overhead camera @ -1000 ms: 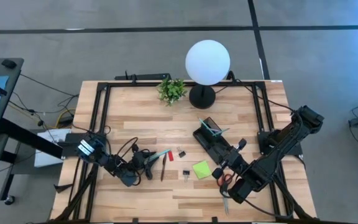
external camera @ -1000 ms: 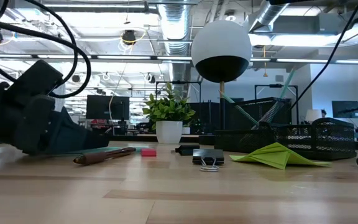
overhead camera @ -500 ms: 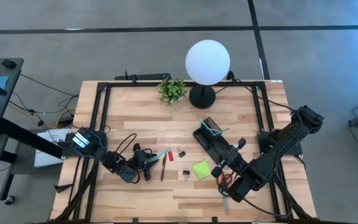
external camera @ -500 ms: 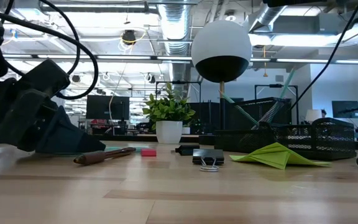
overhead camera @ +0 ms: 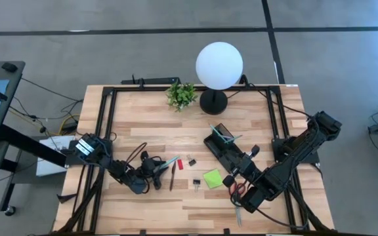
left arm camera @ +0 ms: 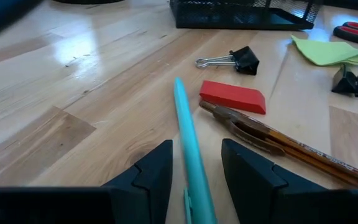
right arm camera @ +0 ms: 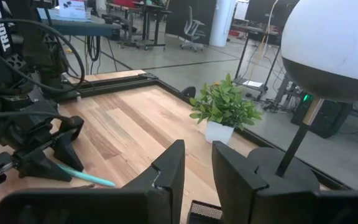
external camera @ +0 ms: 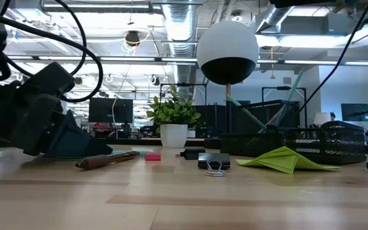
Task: Pick and place office supplies into organizer
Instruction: Put the light blue pen into the desk organizer
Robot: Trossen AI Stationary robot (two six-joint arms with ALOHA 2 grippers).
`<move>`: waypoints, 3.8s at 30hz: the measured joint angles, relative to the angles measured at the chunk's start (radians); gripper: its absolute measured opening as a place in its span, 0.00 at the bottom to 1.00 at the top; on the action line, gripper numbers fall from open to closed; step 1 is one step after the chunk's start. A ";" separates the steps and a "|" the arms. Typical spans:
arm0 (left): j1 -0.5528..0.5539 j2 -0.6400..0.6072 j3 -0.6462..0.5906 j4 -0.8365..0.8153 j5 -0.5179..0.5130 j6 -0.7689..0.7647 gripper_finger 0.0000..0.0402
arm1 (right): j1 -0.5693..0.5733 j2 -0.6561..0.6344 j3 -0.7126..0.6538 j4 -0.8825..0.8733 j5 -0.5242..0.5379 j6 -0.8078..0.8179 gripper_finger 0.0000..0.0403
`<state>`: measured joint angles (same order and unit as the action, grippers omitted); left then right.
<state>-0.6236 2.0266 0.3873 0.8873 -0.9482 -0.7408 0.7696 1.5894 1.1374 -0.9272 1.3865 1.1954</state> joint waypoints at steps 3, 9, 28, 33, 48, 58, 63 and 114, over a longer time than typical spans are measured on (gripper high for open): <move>0.002 0.002 0.019 -0.017 0.005 0.020 0.34 | 0.000 0.000 0.000 0.000 0.000 0.000 0.19; 0.002 0.000 0.027 -0.071 0.004 -0.011 0.34 | 0.000 0.000 0.000 0.000 0.000 0.000 0.19; 0.002 0.000 0.024 -0.088 -0.019 -0.030 0.06 | 0.000 0.000 0.000 0.001 0.000 0.000 0.19; 0.002 0.004 0.023 -0.048 -0.036 -0.009 0.06 | 0.000 0.000 0.000 0.001 0.006 0.000 0.19; 0.051 0.012 0.017 0.333 -0.043 0.234 0.06 | 0.002 0.000 -0.001 0.005 0.000 -0.042 0.19; 0.257 -0.124 0.020 0.509 0.257 0.555 0.06 | 0.053 0.000 0.067 -0.016 0.003 -0.124 0.19; 0.424 -0.344 0.115 0.096 0.550 0.623 0.06 | 0.083 0.000 0.108 -0.017 0.002 -0.131 0.19; 0.726 0.123 1.719 -1.787 0.995 1.556 0.06 | 0.369 -0.010 -0.077 0.207 -0.183 0.196 0.19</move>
<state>0.1025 2.1499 2.1059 -0.8993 0.0468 0.8154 1.1381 1.5799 1.0603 -0.7204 1.2033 1.3911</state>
